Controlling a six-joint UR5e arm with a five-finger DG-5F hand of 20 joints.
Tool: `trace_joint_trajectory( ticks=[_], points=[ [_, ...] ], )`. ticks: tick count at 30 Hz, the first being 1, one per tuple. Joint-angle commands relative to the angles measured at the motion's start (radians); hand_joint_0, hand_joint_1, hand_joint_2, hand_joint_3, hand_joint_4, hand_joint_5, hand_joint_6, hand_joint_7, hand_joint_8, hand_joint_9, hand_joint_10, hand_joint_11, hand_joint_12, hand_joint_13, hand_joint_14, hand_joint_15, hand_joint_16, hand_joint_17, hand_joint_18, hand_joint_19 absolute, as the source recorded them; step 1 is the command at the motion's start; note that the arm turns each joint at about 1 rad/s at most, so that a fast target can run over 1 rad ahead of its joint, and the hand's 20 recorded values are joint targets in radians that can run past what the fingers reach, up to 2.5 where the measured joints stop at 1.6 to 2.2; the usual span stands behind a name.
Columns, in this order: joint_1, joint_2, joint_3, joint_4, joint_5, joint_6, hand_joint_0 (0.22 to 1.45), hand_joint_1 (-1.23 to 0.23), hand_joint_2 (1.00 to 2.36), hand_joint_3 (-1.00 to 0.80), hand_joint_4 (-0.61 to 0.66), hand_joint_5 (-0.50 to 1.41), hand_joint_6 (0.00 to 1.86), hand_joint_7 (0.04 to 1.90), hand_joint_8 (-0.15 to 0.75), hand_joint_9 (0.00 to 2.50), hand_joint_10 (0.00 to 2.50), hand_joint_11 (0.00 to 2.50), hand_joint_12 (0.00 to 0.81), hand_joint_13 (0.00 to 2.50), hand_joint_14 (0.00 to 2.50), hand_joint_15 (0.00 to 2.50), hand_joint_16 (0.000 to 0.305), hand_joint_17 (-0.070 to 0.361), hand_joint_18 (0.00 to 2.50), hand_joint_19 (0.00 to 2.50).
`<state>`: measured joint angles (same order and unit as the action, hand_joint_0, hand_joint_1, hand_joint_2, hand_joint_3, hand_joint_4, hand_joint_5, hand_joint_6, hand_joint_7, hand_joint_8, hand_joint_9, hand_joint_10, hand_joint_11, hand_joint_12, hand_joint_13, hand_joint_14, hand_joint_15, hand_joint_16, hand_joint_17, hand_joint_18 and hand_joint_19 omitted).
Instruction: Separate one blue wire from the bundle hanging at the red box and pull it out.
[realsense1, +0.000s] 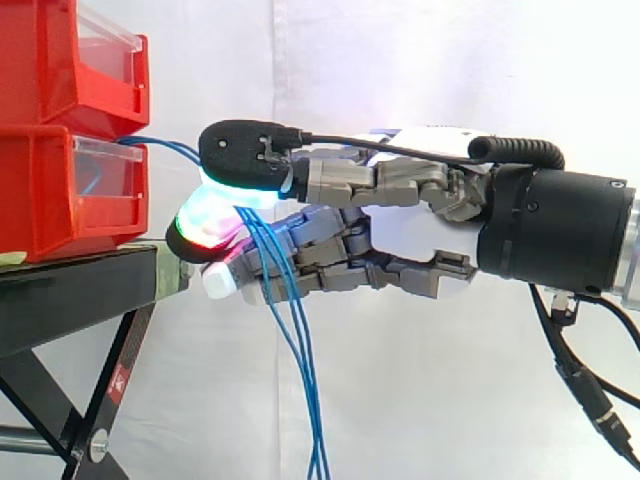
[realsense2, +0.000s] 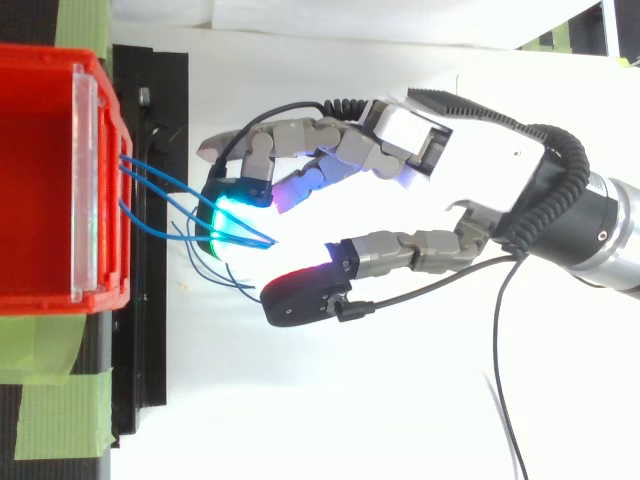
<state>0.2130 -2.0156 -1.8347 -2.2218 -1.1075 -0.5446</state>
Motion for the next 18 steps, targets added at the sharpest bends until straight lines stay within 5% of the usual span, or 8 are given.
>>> trace_joint_trajectory(
  ticks=[1,13,18],
  points=[
    [0.002,0.0,0.0,-0.001,0.0,0.0,0.6,-0.55,1.02,-0.3,0.21,-0.08,0.58,1.41,0.3,0.86,0.01,0.47,0.35,0.42,0.01,0.23,0.047,0.107,0.31,0.41],
    [0.003,0.0,0.0,-0.002,0.0,0.0,0.6,-0.66,1.02,-0.24,0.09,-0.05,0.52,1.53,0.276,0.93,0.01,0.48,0.338,0.44,0.01,0.22,0.045,0.101,0.34,0.41],
    [0.003,0.0,0.0,-0.002,0.0,0.0,0.58,-0.6,1.02,-0.3,0.13,-0.06,0.5,1.49,0.282,0.9,0.01,0.46,0.345,0.43,0.01,0.24,0.046,0.103,0.33,0.43]
  ],
)
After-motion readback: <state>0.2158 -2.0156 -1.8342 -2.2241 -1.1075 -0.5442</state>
